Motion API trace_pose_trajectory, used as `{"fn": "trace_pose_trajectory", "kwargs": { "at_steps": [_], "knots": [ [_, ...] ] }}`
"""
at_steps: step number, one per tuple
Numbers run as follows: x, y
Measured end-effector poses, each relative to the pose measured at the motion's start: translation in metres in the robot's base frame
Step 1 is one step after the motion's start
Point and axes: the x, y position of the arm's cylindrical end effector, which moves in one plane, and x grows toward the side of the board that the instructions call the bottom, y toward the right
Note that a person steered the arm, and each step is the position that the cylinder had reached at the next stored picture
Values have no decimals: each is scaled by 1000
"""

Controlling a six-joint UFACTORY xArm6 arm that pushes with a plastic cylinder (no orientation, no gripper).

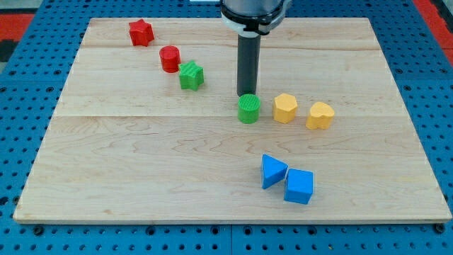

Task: Push the yellow heart towards the bottom

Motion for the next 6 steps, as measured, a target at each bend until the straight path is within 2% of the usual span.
{"fn": "trace_pose_trajectory", "kwargs": {
  "at_steps": [1,3,4,6],
  "knots": [
    [5,2],
    [-1,81],
    [34,98],
    [57,139]
  ]
}}
